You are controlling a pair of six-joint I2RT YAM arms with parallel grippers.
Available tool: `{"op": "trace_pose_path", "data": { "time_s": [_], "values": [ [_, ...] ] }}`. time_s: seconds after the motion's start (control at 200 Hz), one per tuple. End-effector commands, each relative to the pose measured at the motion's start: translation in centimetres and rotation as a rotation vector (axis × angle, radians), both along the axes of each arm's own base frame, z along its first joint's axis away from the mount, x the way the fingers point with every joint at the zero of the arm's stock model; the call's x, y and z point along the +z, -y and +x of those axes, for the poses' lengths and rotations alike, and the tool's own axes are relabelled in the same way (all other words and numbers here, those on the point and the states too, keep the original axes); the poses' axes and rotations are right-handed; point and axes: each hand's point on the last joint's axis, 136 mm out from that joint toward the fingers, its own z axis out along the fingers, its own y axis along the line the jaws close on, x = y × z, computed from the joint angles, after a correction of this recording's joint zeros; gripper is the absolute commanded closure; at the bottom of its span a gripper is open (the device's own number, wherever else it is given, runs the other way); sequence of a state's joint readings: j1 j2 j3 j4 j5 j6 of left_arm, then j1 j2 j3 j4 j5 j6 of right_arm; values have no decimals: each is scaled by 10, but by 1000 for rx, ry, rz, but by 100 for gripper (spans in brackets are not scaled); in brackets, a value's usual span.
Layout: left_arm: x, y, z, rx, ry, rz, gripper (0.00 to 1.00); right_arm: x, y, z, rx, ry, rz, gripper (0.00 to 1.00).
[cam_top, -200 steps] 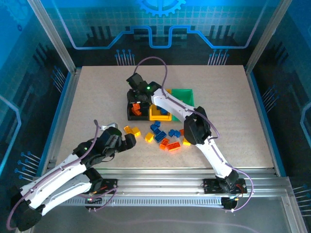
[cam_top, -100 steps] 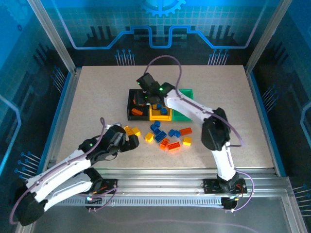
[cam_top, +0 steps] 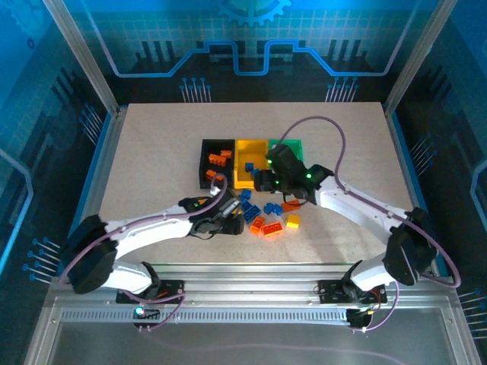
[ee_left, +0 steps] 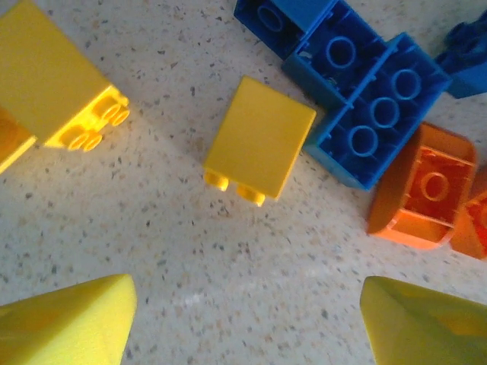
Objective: Sort the legos into containers by color
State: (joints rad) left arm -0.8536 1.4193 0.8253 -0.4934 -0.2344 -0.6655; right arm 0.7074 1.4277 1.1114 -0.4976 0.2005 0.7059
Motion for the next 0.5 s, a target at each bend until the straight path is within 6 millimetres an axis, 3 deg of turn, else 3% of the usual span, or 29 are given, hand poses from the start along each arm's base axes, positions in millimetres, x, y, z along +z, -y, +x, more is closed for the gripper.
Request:
{"op": "trace_pose_path", "data": {
  "time_s": [0.0, 0.115, 0.495],
  "values": [
    [0, -1, 16, -41, 44, 109, 26, 12, 12, 0, -54, 37, 57, 39],
    [-7, -1, 25, -50, 49, 169, 33, 14, 20, -4, -66, 43, 59, 39],
    [-31, 4, 41, -56, 23, 240, 33, 20, 32, -7, -89, 63, 82, 38]
  ]
}}
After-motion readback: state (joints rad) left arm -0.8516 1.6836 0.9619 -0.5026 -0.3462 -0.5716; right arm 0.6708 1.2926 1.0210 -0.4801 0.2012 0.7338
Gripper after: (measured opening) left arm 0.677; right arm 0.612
